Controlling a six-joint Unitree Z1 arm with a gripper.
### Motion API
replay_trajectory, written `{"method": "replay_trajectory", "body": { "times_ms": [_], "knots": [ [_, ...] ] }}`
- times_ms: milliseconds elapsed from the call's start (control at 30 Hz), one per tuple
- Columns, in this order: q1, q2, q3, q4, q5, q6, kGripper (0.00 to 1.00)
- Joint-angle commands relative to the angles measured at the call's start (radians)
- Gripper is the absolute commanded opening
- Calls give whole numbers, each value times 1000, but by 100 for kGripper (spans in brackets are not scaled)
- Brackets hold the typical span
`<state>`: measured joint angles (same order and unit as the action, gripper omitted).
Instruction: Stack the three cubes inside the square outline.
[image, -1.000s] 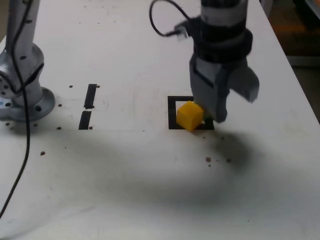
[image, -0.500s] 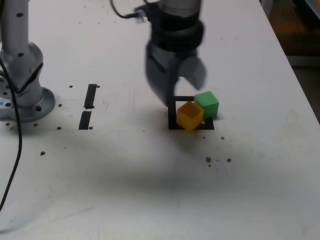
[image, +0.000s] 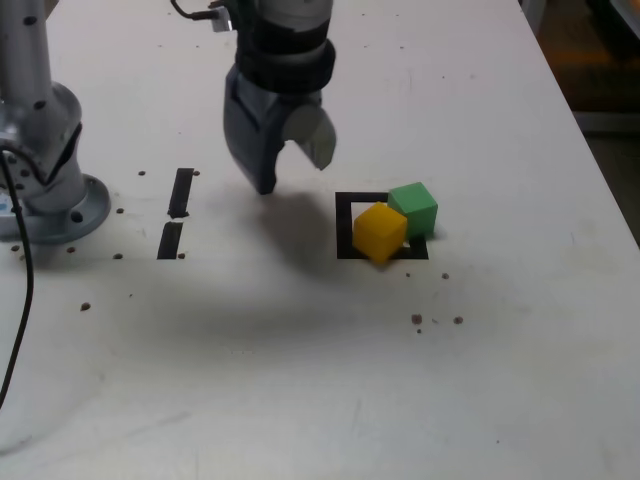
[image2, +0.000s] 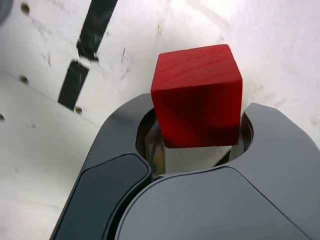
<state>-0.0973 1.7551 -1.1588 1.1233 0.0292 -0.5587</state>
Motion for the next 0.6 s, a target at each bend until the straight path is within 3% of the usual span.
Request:
{"method": "replay_trajectory", "body": {
  "times_ms": [0,267,567],
  "knots": [
    [6,-2,17,-16,-9,55,13],
    [-11,11,32,-31,-46,199,13],
    [-71,67,34,-56,-114,230,13]
  ]
}}
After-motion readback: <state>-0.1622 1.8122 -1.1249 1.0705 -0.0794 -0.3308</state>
